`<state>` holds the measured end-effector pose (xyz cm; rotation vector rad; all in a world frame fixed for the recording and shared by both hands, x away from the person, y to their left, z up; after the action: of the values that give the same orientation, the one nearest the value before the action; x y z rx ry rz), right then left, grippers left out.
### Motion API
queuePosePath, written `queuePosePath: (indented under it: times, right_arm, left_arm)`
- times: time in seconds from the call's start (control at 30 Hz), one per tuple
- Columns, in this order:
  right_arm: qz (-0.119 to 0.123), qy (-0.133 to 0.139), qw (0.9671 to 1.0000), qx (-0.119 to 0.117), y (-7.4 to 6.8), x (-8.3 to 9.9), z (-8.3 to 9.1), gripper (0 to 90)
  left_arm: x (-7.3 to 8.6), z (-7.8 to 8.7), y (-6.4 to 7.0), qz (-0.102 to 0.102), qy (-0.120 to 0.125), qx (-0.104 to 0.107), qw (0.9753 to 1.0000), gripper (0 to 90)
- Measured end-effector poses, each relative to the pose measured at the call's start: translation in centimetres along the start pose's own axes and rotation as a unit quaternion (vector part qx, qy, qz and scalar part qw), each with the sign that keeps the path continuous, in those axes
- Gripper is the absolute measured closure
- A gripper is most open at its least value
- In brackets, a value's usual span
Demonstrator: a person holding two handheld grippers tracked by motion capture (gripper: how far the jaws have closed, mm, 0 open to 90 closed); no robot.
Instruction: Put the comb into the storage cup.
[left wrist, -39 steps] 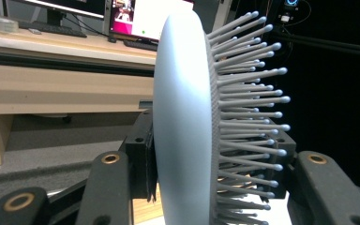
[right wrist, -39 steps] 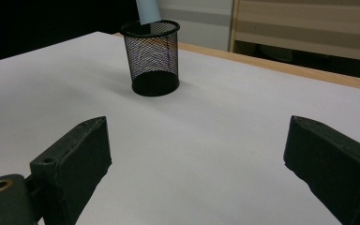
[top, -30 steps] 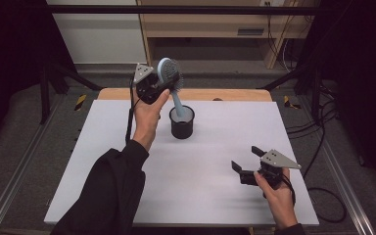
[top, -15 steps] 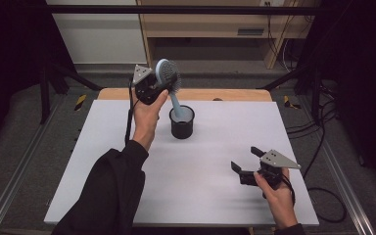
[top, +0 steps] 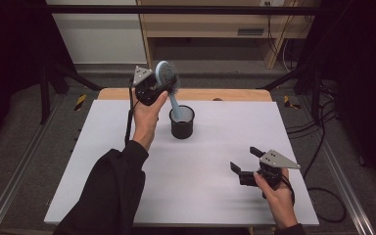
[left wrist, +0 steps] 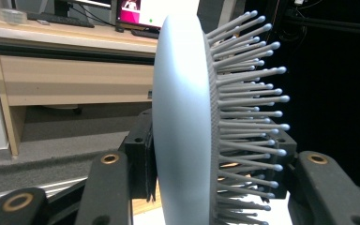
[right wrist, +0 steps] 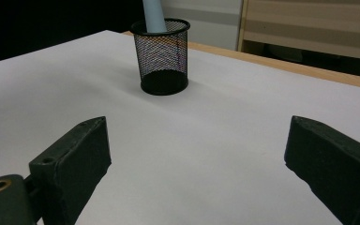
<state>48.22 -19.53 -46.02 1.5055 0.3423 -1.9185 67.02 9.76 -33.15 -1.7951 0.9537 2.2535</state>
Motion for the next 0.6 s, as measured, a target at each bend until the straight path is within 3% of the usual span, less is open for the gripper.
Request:
queuePosePath:
  times: [0.17, 0.6]
  right_arm:
    - [0.002, 0.001, 1.0000, -0.001, 0.1, 0.0, 0.0, 7.3]
    - [0.002, -0.001, 1.0000, -0.003, 0.0, 0.0, 0.0, 7.3]
  left_arm:
    - [0.4, -0.2, 0.0, 0.007, -0.001, 0.001, 1.0000, 49.6]
    - [2.2, -0.5, 0.4, 0.004, -0.016, 0.005, 0.9999, 49.4]
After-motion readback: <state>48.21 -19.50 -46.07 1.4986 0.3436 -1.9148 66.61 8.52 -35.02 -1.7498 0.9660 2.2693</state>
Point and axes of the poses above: each handheld gripper's, and its own axes: z roughly backward along the jaws, x roughly out of its underside, y roughly to its right, the point moved 6 cm from there along -z, roughly forward along the jaws, and after that the axes turned 14 degrees about z, right-handed, at the moved point
